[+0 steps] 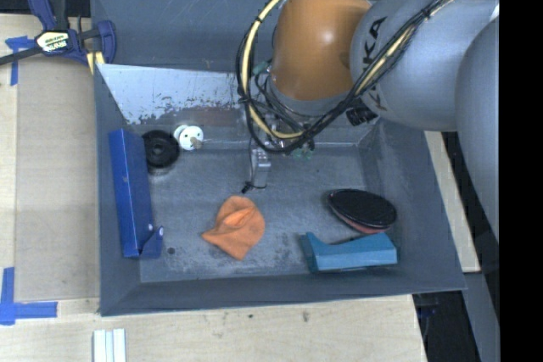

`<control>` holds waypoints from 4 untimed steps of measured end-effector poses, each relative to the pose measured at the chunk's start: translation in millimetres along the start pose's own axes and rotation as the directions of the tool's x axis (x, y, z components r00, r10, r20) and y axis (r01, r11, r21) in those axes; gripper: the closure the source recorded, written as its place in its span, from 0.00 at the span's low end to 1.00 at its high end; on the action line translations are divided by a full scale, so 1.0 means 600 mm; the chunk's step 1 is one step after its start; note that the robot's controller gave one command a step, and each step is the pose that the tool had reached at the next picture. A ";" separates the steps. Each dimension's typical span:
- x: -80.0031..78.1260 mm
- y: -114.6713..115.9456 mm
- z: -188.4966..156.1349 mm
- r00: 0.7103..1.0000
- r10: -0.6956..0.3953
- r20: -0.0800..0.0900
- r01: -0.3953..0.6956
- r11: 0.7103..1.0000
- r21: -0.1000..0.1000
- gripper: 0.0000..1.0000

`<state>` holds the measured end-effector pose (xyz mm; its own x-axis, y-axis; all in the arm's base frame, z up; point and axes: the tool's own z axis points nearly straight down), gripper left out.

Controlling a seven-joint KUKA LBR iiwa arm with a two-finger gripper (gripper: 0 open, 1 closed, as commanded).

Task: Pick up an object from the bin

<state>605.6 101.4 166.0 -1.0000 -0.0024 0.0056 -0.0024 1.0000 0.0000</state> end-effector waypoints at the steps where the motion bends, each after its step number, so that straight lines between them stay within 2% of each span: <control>1: -0.003 -0.001 -0.009 1.000 0.002 0.009 -0.002 1.000 -0.001 0.00; 2: -0.007 0.071 0.064 0.997 -0.070 0.014 0.070 0.998 0.000 0.00; 3: 0.066 0.052 0.129 0.958 -0.288 0.010 0.288 0.958 -0.002 0.00; 4: 0.091 0.011 0.146 0.949 -0.316 0.004 0.316 0.949 0.003 0.00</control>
Offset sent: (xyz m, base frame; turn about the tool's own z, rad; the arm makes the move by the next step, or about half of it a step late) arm 0.0007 0.0721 -0.0710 -0.1170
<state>550.4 108.1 78.7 -0.9481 -0.3180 0.0012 -0.3180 0.9481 -0.0017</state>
